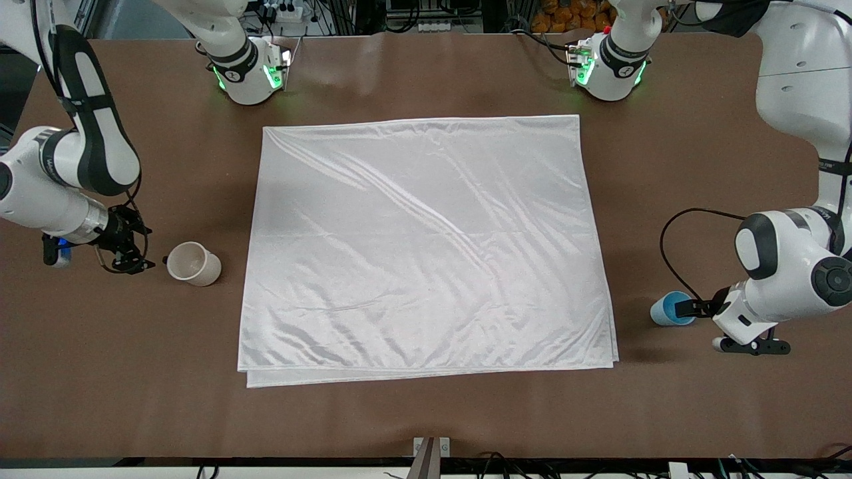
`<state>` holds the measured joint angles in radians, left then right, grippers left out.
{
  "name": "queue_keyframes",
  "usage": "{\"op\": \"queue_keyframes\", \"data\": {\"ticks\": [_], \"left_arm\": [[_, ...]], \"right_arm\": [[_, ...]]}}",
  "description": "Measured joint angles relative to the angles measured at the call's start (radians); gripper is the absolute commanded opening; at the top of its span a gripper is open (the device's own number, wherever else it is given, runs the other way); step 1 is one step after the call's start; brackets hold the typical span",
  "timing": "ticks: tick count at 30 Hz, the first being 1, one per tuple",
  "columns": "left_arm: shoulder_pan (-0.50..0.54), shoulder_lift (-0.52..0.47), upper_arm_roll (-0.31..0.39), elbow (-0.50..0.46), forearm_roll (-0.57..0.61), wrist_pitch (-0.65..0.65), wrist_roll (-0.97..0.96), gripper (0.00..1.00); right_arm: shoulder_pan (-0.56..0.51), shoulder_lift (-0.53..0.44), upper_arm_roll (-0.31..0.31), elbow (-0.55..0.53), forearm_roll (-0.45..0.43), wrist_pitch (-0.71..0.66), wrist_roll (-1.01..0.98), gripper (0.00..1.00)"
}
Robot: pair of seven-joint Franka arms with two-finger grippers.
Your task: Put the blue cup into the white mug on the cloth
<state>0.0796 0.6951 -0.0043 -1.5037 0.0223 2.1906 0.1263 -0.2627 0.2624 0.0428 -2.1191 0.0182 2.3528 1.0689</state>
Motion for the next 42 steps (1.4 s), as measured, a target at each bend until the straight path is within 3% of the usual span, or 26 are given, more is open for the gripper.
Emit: {"op": "queue_keyframes", "data": {"ticks": [5,9,42], "left_arm": [[0.000,0.006,0.000,0.000,0.000,0.001,0.000,0.25],[0.000,0.008,0.000,0.000,0.000,0.002,0.000,0.01],[0.000,0.001,-0.002,0.017,0.000,0.002,-0.002,0.00]], "right_arm": [[-0.001,0.010,0.000,0.000,0.000,0.006,0.020,0.91],[-0.002,0.013,-0.001,0.000,0.000,0.009,0.045,0.90],[-0.003,0.135,-0.002,0.000,0.001,0.140,0.062,0.85]]}}
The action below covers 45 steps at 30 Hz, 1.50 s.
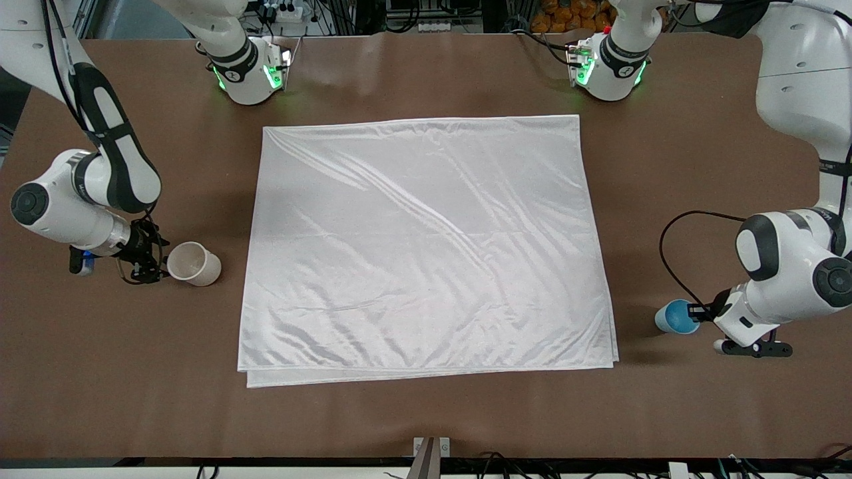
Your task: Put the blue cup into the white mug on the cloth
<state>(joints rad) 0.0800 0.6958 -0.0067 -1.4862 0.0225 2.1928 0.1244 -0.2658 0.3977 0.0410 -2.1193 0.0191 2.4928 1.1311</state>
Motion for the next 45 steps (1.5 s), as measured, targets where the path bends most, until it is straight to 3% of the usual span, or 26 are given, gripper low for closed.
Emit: {"op": "queue_keyframes", "data": {"ticks": [3,14,25,30,45], "left_arm": [[0.000,-0.004,0.000,0.001,0.000,-0.004,-0.001,0.00],[0.000,-0.038,-0.001,0.007,0.000,-0.064,-0.004,0.00],[-0.004,-0.100,-0.026,0.017,0.000,-0.209,-0.018,0.00],[-0.044,-0.115,-0.032,0.017,0.000,-0.227,-0.055,0.00],[-0.191,-0.127,-0.032,0.019,0.000,-0.255,-0.275,0.00]], "right_arm": [[0.000,0.007,0.000,0.000,0.000,0.004,0.000,0.82],[-0.001,0.009,0.000,0.000,0.011,0.005,0.002,0.43],[0.000,0.010,0.000,0.000,0.047,0.026,0.003,0.17],[0.000,0.010,0.001,0.000,0.048,0.029,0.003,0.09],[0.012,-0.003,0.006,0.013,0.048,0.022,0.003,0.00]]}}
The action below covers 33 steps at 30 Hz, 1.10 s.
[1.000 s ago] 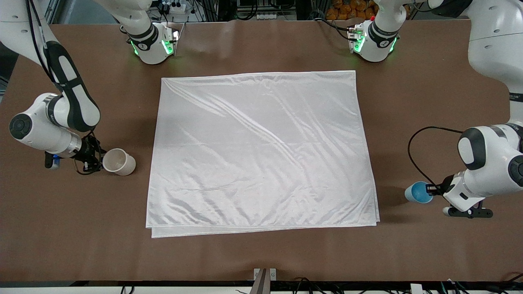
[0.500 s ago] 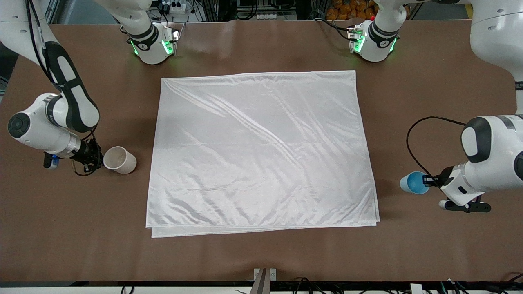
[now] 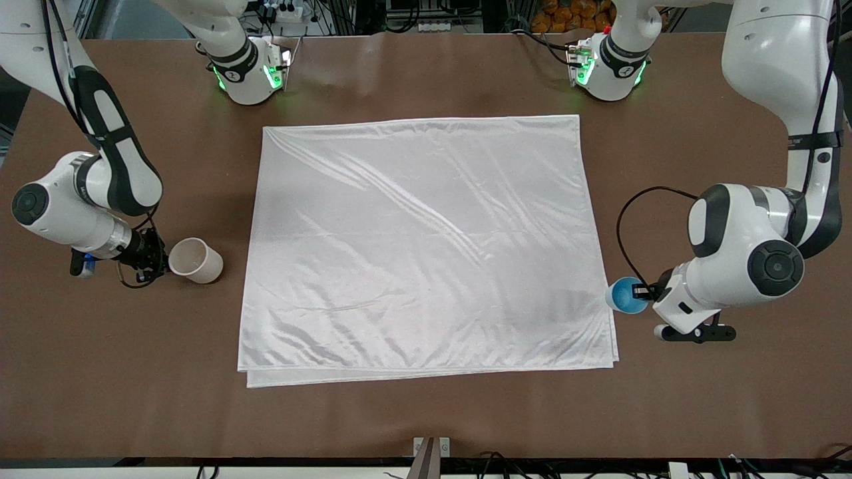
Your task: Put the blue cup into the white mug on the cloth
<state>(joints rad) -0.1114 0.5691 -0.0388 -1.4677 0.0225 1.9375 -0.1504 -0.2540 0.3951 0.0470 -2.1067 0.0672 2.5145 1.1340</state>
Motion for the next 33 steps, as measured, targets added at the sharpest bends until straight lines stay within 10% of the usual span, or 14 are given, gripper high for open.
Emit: {"op": "queue_keyframes", "data": {"ticks": [33], "left_arm": [[-0.107,-0.070,-0.002,0.000,0.000,-0.107,-0.215,0.00]], "right_arm": [[0.474,-0.125,0.011,0.077,0.006,-0.202,0.488,0.02]]}}
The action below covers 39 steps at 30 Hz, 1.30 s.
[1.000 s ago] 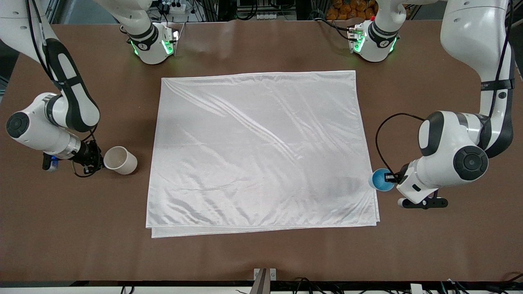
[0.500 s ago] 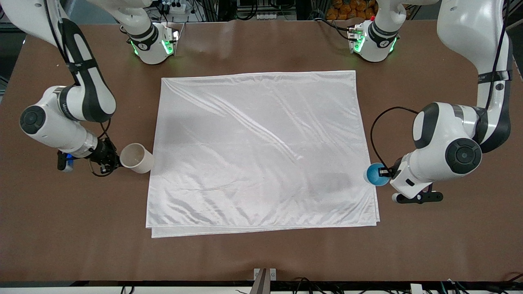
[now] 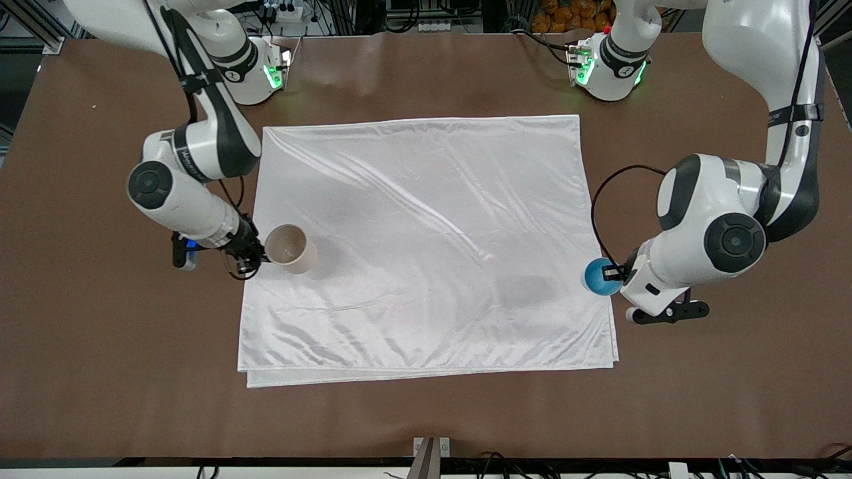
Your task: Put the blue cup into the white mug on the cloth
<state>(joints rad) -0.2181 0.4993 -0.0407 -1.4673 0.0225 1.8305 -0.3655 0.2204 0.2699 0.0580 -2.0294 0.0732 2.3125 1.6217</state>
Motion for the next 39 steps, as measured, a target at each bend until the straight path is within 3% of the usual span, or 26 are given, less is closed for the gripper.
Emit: {"op": "queue_keyframes", "data": {"ticks": [13,17,39], "left_arm": [[-0.063,0.000,-0.001,0.005,0.000,0.000,-0.150,0.00],[-0.072,0.000,-0.001,0.008,0.000,0.000,-0.173,0.00],[-0.163,0.000,-0.005,0.032,-0.013,0.001,-0.354,0.00]], "right_arm": [[0.231,0.052,0.000,0.058,0.000,-0.001,0.260,0.02],[0.280,0.094,-0.001,0.091,0.000,-0.001,0.305,0.08],[0.428,0.306,-0.001,0.284,0.001,-0.002,0.469,0.06]]}}
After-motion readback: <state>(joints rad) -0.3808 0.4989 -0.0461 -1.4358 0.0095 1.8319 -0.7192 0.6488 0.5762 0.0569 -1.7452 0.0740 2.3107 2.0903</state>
